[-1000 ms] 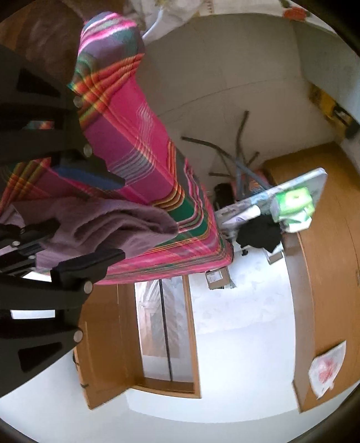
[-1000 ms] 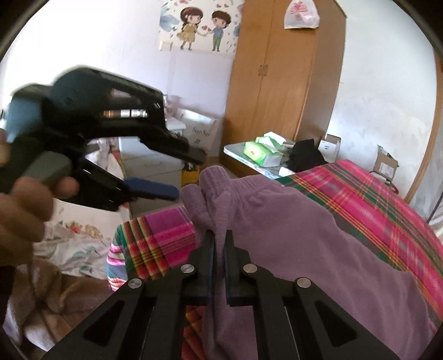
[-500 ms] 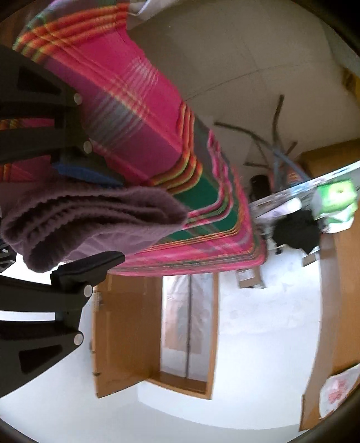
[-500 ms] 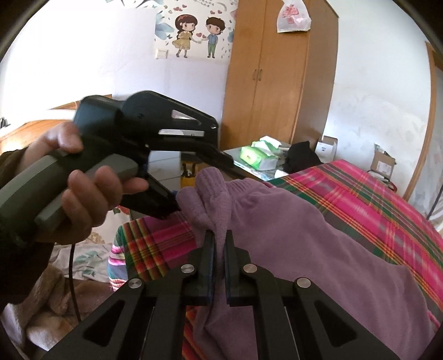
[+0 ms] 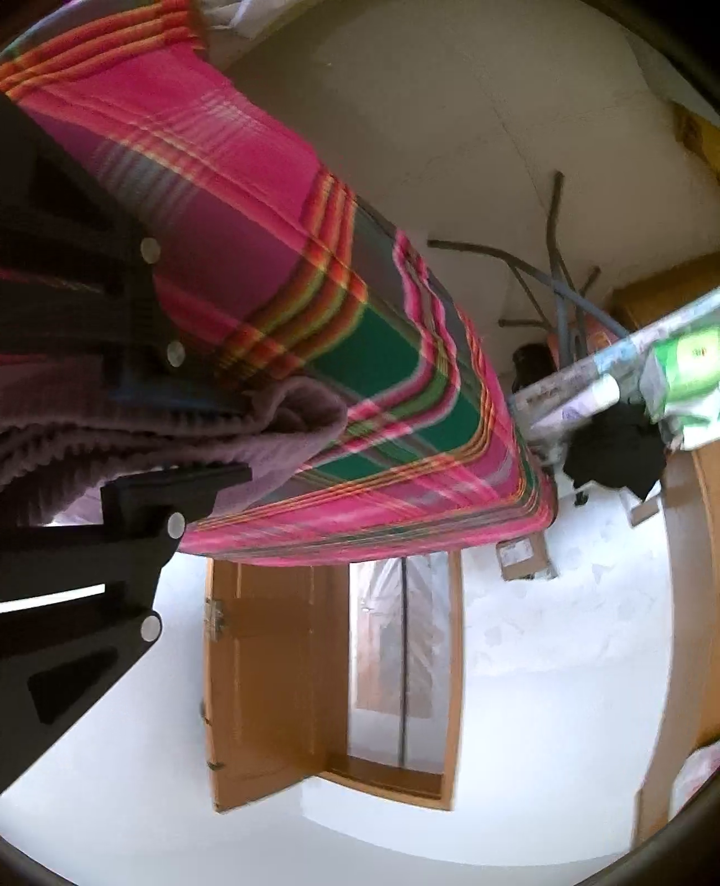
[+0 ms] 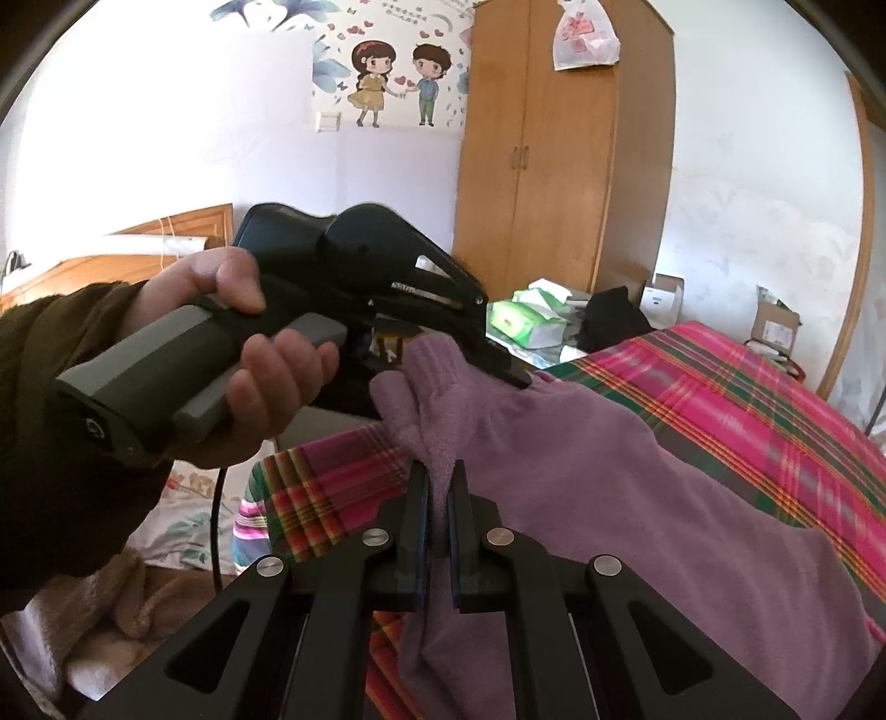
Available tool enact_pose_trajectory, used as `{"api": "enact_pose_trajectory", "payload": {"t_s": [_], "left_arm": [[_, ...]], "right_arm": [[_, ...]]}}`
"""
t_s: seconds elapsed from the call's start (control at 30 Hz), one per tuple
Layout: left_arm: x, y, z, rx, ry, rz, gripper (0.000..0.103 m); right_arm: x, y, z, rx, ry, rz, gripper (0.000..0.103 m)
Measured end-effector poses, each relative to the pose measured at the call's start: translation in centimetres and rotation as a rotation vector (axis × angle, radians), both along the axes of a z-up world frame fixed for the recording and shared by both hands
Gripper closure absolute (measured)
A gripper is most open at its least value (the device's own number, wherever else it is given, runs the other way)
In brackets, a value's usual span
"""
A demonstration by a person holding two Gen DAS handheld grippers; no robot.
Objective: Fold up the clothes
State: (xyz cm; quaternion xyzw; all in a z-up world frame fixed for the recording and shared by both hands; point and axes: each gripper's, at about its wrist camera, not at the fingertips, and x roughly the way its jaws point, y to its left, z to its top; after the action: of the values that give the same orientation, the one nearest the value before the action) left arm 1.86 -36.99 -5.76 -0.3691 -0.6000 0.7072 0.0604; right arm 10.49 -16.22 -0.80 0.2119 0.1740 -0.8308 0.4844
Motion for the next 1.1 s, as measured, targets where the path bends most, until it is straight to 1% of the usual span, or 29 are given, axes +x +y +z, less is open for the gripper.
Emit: {"api": "enact_pose_trajectory", "payload": {"t_s": [0.07,0.17,0.23,0.33,0.47,0.6,0.7,0.73,0.8,0.83,0.87,0.9,0.93,0.97,1.03,1.07,1.1], "left_arm": [[-0.2,-0.1,0.7,-0.050,0.016,-0.010,0.087],[-0.6,-0.5,2.0,-0.128,0.044,-0.045,0.089],[-0.9,-1.0,1.7,-0.153,0.003,-0.057,0.090],[-0.9,-1.5,1.0,-0.159,-0.018,-0.052,0.091],[-0.4,-2.6,1.1,-0.167,0.008,-0.011,0.096],[-0.3,-3.1,0.9,-0.147,0.012,-0.005,0.097],[0.0,-3.1,0.9,-0.148,0.015,0.010,0.097],[0.0,-3.1,0.9,-0.147,0.011,0.011,0.097],[0.2,-3.1,0.8,-0.126,-0.013,0.012,0.094],[0.3,-3.0,0.8,-0.120,-0.023,0.005,0.088],[0.4,-3.0,0.8,-0.115,-0.033,-0.001,0.078],[0.8,-3.1,0.9,-0.115,-0.039,0.002,0.072],[1.1,-3.1,0.9,-0.116,-0.044,0.006,0.063],[1.4,-3.1,0.9,-0.115,-0.048,0.010,0.061],[2.0,-3.1,0.7,-0.073,-0.035,0.009,0.058],[2.2,-3.0,0.5,-0.055,-0.041,0.005,0.054],[2.4,-3.0,0.3,-0.038,-0.047,0.000,0.053]], "right_arm": [[-0.1,-0.2,-0.2,0.006,-0.019,0.006,0.097],[0.1,-1.0,-0.5,0.025,-0.016,0.027,0.097],[0.1,-1.9,-0.8,0.047,-0.027,0.037,0.097],[0.2,-3.4,-1.3,0.081,-0.044,0.051,0.097],[-0.5,-4.6,-1.9,0.107,-0.090,0.051,0.097],[-0.5,-5.4,-2.3,0.132,-0.091,0.044,0.097],[-1.6,-5.3,-2.5,0.106,-0.132,0.039,0.097],[-1.6,-5.1,-2.4,0.102,-0.132,0.038,0.097],[-1.5,-4.8,-2.2,0.095,-0.134,0.037,0.097],[-1.4,-4.6,-2.1,0.091,-0.134,0.037,0.097],[-1.3,-4.4,-2.1,0.083,-0.133,0.038,0.097],[-1.3,-4.2,-2.0,0.075,-0.130,0.038,0.097],[-1.3,-3.9,-1.9,0.058,-0.131,0.037,0.097],[-1.3,-3.7,-1.7,0.042,-0.132,0.037,0.097],[-1.2,-3.2,-1.4,0.022,-0.128,0.034,0.097],[-1.2,-3.0,-1.3,0.011,-0.126,0.032,0.097],[-1.1,-2.7,-1.1,0.001,-0.124,0.031,0.097]]}}
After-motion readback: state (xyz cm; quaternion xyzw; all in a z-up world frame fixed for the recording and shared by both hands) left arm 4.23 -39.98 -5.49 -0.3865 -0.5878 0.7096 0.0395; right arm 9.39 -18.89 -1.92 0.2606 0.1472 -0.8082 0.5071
